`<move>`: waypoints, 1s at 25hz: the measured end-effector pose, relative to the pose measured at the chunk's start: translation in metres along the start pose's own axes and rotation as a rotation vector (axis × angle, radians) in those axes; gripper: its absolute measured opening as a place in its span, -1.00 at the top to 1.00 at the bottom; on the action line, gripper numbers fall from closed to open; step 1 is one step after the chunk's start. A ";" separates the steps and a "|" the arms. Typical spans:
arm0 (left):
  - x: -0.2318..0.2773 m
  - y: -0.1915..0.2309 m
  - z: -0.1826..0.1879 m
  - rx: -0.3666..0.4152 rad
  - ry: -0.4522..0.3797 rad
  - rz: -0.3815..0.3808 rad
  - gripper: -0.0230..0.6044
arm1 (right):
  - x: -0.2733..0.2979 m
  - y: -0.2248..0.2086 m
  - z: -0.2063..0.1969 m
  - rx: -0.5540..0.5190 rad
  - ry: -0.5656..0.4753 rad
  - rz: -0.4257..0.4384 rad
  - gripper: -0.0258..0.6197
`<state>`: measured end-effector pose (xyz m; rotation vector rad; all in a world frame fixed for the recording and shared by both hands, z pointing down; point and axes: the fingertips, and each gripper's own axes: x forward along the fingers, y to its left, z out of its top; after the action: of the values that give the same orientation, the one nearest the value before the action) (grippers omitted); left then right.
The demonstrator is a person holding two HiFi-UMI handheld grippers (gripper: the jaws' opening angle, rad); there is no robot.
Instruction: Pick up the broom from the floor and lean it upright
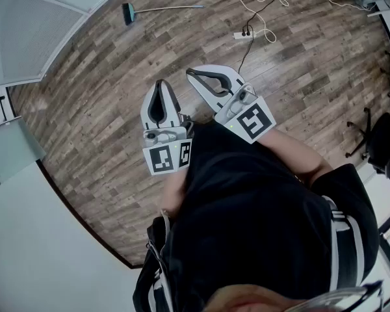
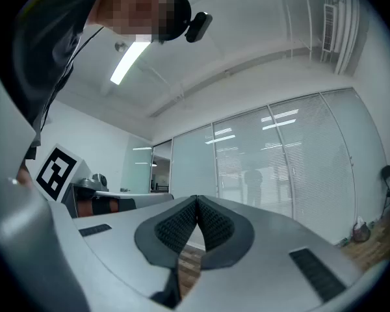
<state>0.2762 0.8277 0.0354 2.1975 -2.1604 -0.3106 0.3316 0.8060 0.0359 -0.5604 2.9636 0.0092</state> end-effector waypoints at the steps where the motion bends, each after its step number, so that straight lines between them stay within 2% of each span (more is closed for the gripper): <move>1: 0.000 -0.001 -0.001 0.003 0.003 0.003 0.87 | -0.001 -0.001 -0.001 0.001 0.004 0.001 0.87; 7: 0.003 -0.002 -0.010 0.006 0.026 0.024 0.87 | -0.008 -0.014 -0.012 0.064 0.011 -0.010 0.87; 14: 0.027 0.021 -0.024 -0.011 0.062 0.039 0.87 | 0.002 -0.044 -0.030 0.088 0.047 -0.051 0.87; 18: 0.060 0.045 -0.039 -0.027 0.106 0.035 0.87 | 0.023 -0.071 -0.039 0.077 0.062 -0.092 0.87; 21: 0.096 0.064 -0.047 -0.049 0.110 0.011 0.87 | 0.043 -0.098 -0.044 0.056 0.070 -0.131 0.87; 25: 0.156 0.103 -0.055 -0.047 0.116 -0.016 0.87 | 0.095 -0.144 -0.058 0.048 0.083 -0.171 0.86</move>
<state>0.1853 0.6639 0.0900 2.1526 -2.0555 -0.2266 0.2893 0.6360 0.0844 -0.8240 2.9745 -0.1031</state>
